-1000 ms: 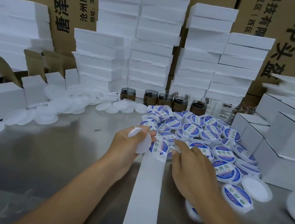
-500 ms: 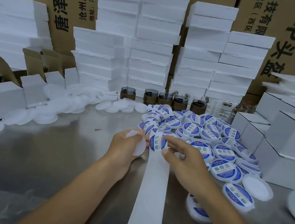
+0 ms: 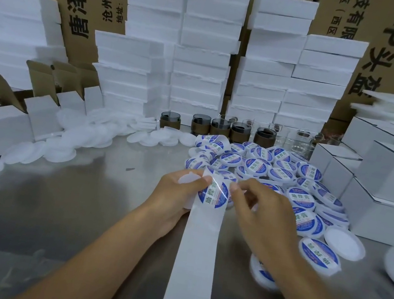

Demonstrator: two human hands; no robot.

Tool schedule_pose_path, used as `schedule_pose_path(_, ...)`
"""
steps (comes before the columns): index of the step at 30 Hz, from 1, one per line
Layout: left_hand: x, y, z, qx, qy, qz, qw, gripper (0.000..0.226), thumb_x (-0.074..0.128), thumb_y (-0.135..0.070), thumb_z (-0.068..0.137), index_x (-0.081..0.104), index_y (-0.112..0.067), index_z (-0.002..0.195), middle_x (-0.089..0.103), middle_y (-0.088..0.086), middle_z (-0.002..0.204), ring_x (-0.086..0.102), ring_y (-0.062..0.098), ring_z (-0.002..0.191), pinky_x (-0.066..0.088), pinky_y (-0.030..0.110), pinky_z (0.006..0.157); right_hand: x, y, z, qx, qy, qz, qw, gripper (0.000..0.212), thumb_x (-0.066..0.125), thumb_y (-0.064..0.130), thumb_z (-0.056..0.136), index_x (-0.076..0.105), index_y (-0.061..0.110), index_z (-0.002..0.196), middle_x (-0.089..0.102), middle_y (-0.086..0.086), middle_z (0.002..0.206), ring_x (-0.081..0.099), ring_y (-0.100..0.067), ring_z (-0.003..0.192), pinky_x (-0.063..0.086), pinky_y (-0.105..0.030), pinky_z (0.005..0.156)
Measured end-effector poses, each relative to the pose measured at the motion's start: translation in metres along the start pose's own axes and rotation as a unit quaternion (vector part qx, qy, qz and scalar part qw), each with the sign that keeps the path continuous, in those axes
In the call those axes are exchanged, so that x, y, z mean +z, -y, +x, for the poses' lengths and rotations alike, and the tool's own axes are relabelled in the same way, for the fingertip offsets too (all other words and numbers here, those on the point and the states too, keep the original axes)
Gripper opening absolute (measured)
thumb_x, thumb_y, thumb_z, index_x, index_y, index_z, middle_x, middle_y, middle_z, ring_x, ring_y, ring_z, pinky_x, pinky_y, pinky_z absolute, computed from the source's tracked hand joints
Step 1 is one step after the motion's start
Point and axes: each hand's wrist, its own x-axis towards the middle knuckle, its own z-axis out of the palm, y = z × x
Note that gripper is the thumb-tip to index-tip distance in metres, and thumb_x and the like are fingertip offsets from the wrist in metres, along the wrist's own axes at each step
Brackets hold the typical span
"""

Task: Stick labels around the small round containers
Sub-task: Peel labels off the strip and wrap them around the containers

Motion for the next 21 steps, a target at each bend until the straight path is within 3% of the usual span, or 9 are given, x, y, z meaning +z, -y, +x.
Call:
schedule_pose_path(1,0.0002,-0.0001,-0.0006,0.003,0.003,0.008,1.0,0.025,0.067,-0.013,0.084,0.066,-0.006,0.108,0.072,0.016,0.097,0.07,0.029,0.087,0.056,0.043,0.085,0.0009,0.0004,-0.0012,-0.072,-0.033,-0.061,0.995,0.02,0.054,0.034,0.089,0.067,0.022,0.08,0.062,0.01,0.065,0.056,-0.011,0.062,0.045,-0.029,0.061)
schedule_pose_path(3,0.0009,-0.0004,-0.0019,0.009,0.025,0.015,1.0,0.027,0.067,-0.013,0.084,0.066,-0.008,0.111,0.071,0.016,0.101,0.069,0.031,0.093,0.053,0.047,0.089,0.0027,0.0025,-0.0013,-0.132,-0.056,-0.092,0.985,0.018,0.059,0.029,0.084,0.071,0.016,0.091,0.066,0.003,0.078,0.059,-0.016,0.072,0.046,-0.03,0.066)
schedule_pose_path(7,0.0008,-0.0004,-0.0022,0.011,0.059,0.026,0.998,0.04,0.068,-0.021,0.083,0.061,-0.01,0.12,0.068,0.016,0.11,0.066,0.032,0.1,0.051,0.048,0.093,0.0054,0.0011,-0.0008,-0.119,-0.028,-0.095,0.988,0.027,0.071,0.024,0.08,0.07,0.011,0.104,0.067,-0.005,0.092,0.061,-0.025,0.087,0.048,-0.037,0.072)
schedule_pose_path(10,0.0007,-0.0004,-0.0027,0.014,0.076,0.026,0.997,0.04,0.069,-0.026,0.078,0.064,-0.011,0.114,0.07,0.015,0.104,0.069,0.029,0.093,0.056,0.042,0.084,0.0049,-0.001,-0.0011,-0.095,-0.014,-0.077,0.992,0.03,0.071,0.025,0.08,0.068,0.013,0.108,0.066,-0.003,0.098,0.057,-0.022,0.094,0.044,-0.033,0.08)
schedule_pose_path(14,0.001,-0.001,-0.0029,0.011,0.086,0.033,0.996,0.027,0.065,-0.027,0.083,0.068,-0.012,0.105,0.072,0.013,0.097,0.07,0.024,0.082,0.057,0.034,0.07,0.0041,-0.0003,0.0002,-0.073,0.007,-0.031,0.997,0.024,0.071,0.025,0.08,0.068,0.017,0.103,0.066,0.002,0.091,0.056,-0.019,0.09,0.04,-0.03,0.081)
schedule_pose_path(18,0.0006,-0.0014,-0.0025,0.006,0.097,0.031,0.995,0.022,0.061,-0.028,0.086,0.07,-0.012,0.098,0.073,0.013,0.093,0.071,0.023,0.079,0.058,0.033,0.068,0.005,0.0016,-0.0003,-0.081,-0.001,-0.038,0.996,0.02,0.074,0.022,0.078,0.07,0.014,0.096,0.07,0.0,0.085,0.062,-0.022,0.085,0.043,-0.038,0.081)
schedule_pose_path(21,0.0002,-0.0019,-0.0021,0.019,0.09,0.025,0.995,0.02,0.063,-0.027,0.086,0.07,-0.012,0.096,0.073,0.012,0.093,0.071,0.025,0.082,0.059,0.037,0.074,0.0063,0.0001,-0.0017,-0.079,-0.017,-0.057,0.995,0.02,0.076,0.022,0.076,0.071,0.014,0.093,0.072,0.0,0.083,0.063,-0.021,0.083,0.04,-0.038,0.087)
